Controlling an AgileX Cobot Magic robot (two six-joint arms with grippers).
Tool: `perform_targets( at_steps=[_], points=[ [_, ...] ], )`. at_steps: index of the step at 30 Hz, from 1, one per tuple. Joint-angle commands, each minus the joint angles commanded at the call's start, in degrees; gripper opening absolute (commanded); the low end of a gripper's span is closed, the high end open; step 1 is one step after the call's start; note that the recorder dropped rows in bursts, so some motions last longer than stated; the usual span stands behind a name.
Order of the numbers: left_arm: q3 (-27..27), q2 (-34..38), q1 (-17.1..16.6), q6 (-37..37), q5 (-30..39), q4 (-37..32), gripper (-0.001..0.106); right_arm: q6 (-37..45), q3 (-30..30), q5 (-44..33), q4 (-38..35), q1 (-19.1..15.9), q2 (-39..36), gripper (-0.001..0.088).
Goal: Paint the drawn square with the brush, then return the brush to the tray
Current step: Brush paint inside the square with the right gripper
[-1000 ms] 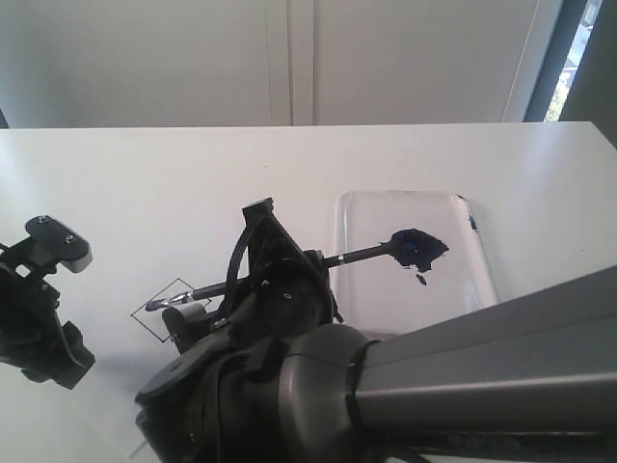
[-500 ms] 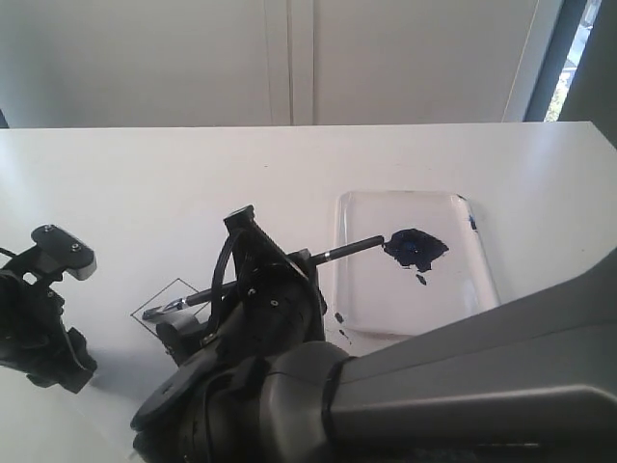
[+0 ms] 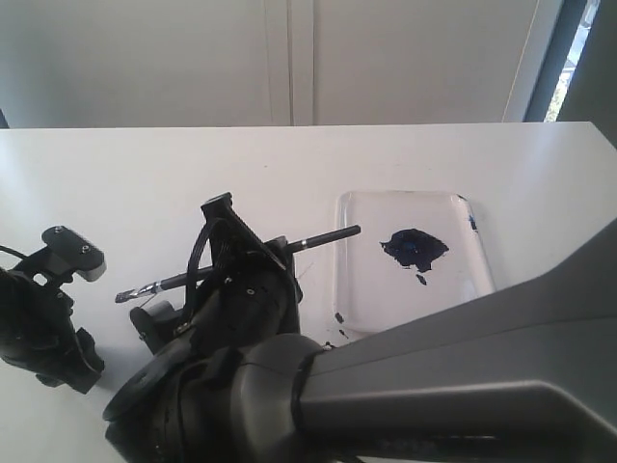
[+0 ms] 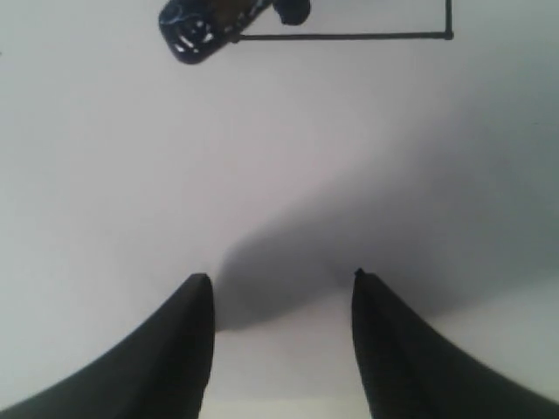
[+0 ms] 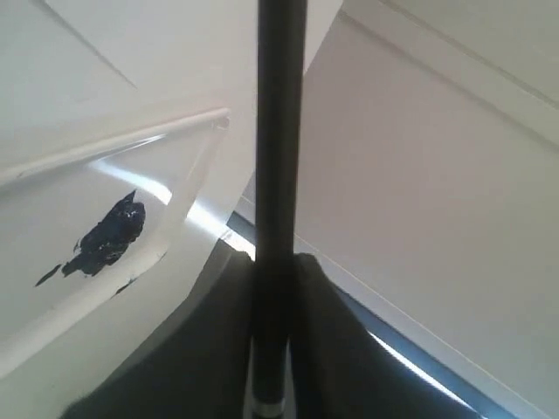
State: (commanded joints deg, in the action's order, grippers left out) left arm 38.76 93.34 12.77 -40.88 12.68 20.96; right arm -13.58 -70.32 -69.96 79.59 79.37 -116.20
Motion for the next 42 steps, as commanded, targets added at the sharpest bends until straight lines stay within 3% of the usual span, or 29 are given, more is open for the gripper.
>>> perform_targets(
  at_steps=[26,42],
  points=[
    [0.0,0.0,0.0,0.1,-0.1,0.0,0.054,1.6,0.4,0.0,-7.6,-0.4,0.0,0.0000],
    [0.0,0.0,0.0,0.1,-0.1,0.0,0.054,1.6,0.4,0.0,-8.1,-2.0,0.0,0.0000]
  ],
)
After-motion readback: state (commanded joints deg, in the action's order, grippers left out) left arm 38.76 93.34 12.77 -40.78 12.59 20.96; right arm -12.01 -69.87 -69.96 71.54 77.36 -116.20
